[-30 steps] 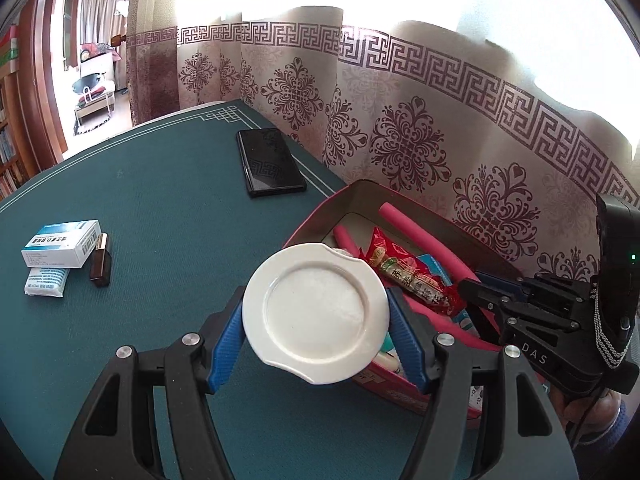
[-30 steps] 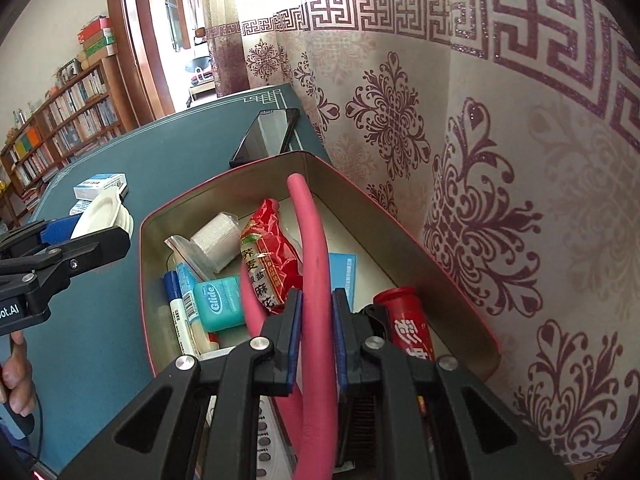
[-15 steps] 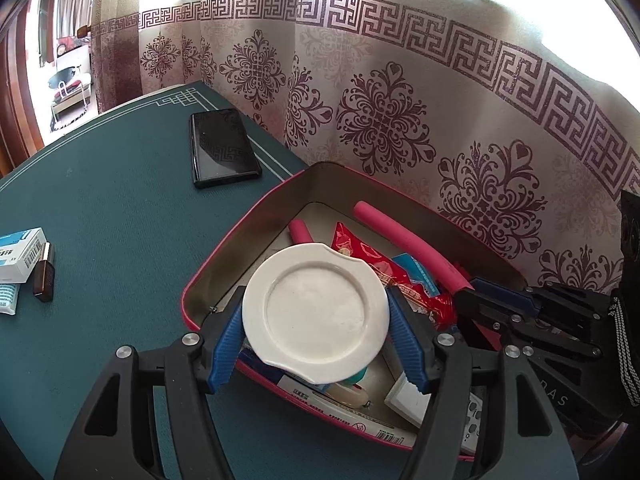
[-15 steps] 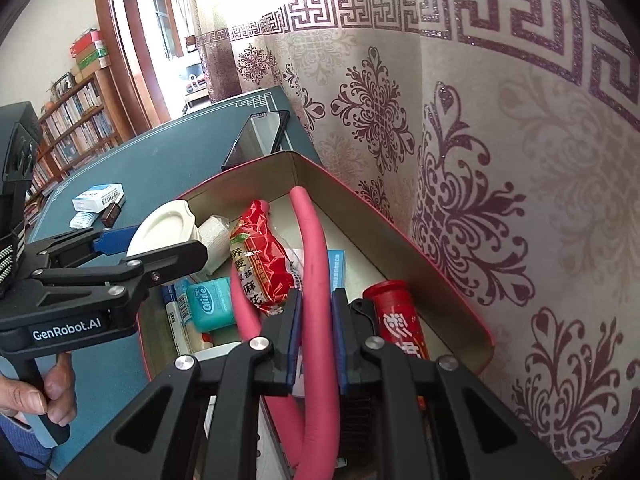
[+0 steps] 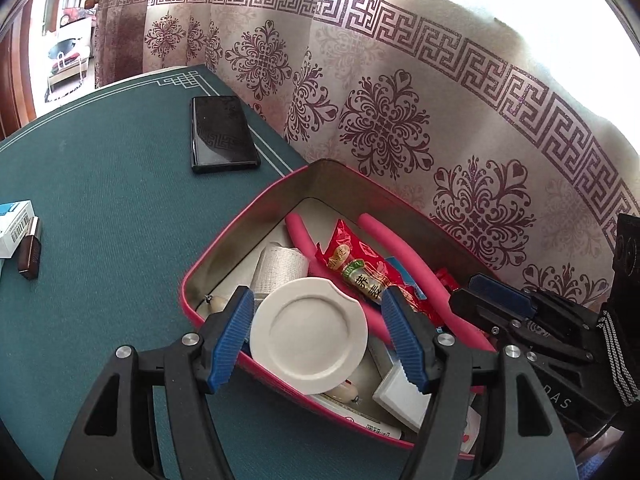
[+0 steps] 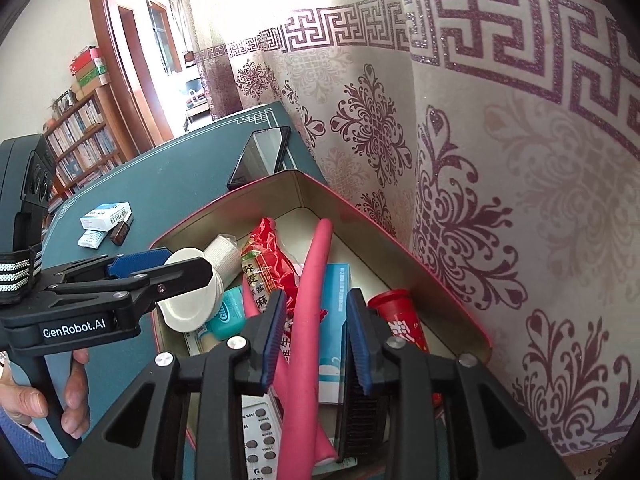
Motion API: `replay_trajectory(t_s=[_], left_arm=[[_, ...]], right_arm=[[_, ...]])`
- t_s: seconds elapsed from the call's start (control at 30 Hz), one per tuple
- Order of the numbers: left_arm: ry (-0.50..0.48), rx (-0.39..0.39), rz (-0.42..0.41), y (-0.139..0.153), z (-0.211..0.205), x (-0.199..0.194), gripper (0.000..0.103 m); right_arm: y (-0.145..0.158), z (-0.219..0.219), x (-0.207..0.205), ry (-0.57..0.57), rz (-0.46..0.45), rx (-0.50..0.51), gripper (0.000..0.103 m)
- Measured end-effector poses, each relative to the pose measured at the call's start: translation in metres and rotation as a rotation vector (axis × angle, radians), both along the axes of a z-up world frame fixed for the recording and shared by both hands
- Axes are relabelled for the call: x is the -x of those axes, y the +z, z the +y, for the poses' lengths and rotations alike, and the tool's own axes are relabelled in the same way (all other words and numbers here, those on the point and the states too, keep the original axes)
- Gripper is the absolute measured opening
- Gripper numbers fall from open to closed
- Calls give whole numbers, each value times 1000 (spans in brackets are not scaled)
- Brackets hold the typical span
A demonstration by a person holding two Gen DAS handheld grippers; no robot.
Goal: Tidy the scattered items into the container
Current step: 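Carry the saucer and foam strip into the red tin and open both tools, then grasp the white tissue packet with the left tool while the right tool grasps the brown bottle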
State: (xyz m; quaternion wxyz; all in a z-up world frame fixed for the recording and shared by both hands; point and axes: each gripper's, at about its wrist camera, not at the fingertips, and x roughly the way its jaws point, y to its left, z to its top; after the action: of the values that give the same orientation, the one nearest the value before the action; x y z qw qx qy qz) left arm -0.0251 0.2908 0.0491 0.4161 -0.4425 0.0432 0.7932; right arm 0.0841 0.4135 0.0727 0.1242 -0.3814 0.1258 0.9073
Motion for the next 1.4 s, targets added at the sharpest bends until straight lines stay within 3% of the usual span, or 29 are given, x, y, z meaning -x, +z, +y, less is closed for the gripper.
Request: replay_trajectory(t_s=[0.4, 0.53, 0.63, 0.83, 1.2, 1.4], left_arm=[[74, -44, 14, 14, -34, 13, 70], [153, 9, 53, 12, -51, 23, 70], [209, 16, 40, 6, -72, 35, 70], [332, 25, 17, -3, -122, 61, 70], [593, 77, -38, -31, -234, 119, 70], [586, 153, 27, -44, -252, 141, 70]], right_arm=[[12, -15, 5, 16, 44, 24, 35], [14, -29, 11, 45, 61, 33, 54], [18, -44, 16, 69, 89, 23, 80], [26, -81, 34, 155, 116, 26, 80], [14, -145, 72, 302, 70, 72, 81], [5, -178, 91, 380, 45, 80, 81]])
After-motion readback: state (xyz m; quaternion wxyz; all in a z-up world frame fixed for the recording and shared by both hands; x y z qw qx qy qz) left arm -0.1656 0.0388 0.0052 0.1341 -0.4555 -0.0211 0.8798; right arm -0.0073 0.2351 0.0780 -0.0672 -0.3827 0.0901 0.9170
